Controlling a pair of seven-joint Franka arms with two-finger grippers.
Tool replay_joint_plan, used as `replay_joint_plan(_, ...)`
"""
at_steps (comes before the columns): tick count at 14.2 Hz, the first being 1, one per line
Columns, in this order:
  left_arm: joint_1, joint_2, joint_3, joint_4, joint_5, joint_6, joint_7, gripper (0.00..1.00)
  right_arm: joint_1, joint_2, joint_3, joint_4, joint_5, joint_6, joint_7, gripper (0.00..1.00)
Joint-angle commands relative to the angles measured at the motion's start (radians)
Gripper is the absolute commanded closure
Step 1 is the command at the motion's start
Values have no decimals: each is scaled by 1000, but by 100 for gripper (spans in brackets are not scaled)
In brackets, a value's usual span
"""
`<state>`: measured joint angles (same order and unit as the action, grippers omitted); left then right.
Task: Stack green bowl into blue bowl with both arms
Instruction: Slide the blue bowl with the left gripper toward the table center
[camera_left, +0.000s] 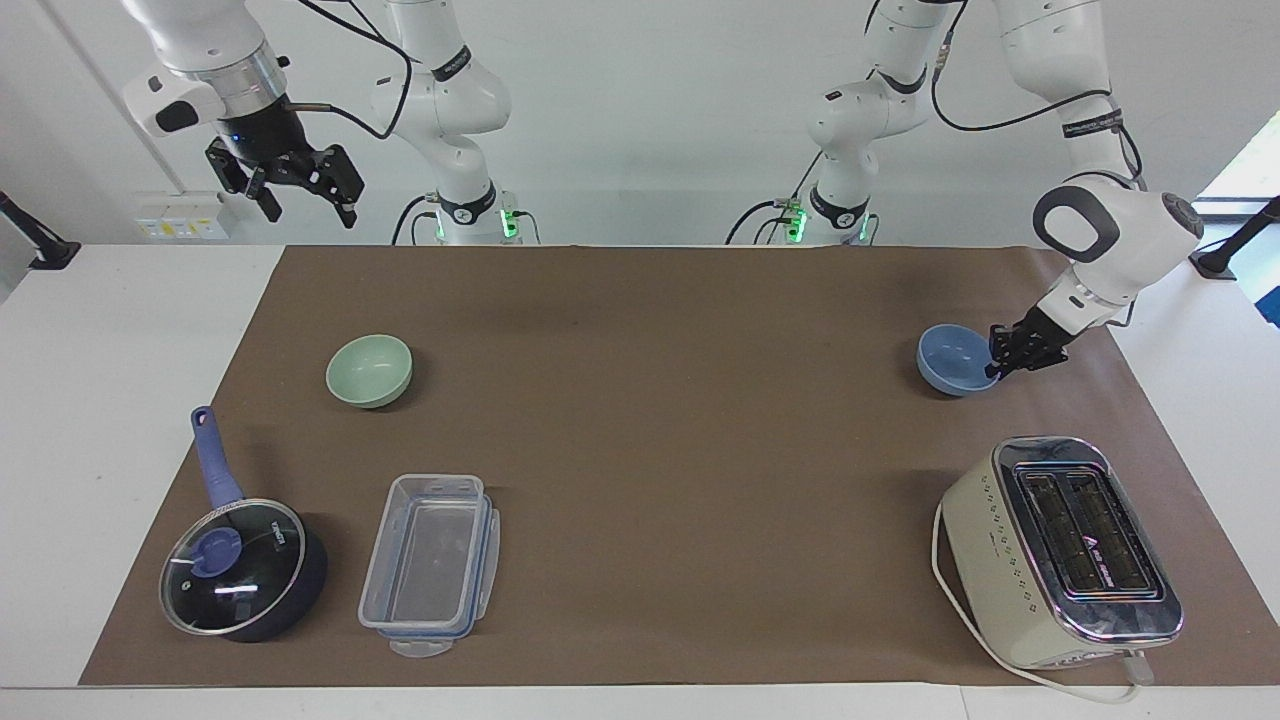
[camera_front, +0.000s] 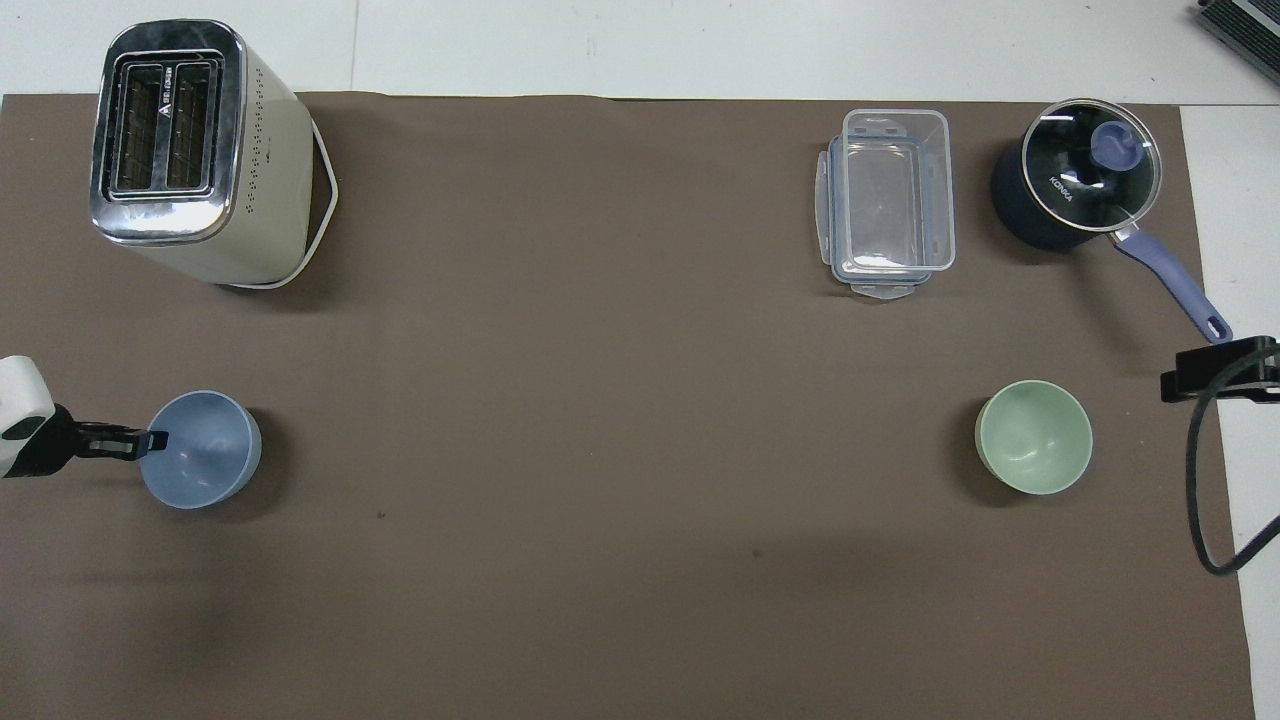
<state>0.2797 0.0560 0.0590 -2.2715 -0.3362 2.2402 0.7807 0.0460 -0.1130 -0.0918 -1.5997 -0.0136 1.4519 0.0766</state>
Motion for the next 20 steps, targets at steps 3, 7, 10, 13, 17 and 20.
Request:
replay_joint_plan(3, 3, -105, -5, -16, -20, -80, 23, 100, -1, -25, -8, -29, 6, 5, -23, 0)
replay_joint_plan(7, -74, -235, -13, -37, -20, -172, -73, 100, -1, -25, -8, -28, 6, 7, -24, 0)
replay_joint_plan(10, -227, -257, -19, -77, -18, -127, -260, 100, -1, -25, -8, -29, 6, 5, -24, 0)
replay_joint_plan(13, -405, -231, -21, -86, -4, 11, -536, 100, -1, -27, -8, -31, 6, 4, -23, 0)
replay_joint_plan(17, -600, -156, -21, -88, -4, 153, -777, 100, -3, -25, -8, -29, 6, 5, -24, 0)
replay_joint_plan(20, -739, -98, -21, -86, -3, 255, -921, 100, -3, -25, -8, -31, 6, 5, -23, 0)
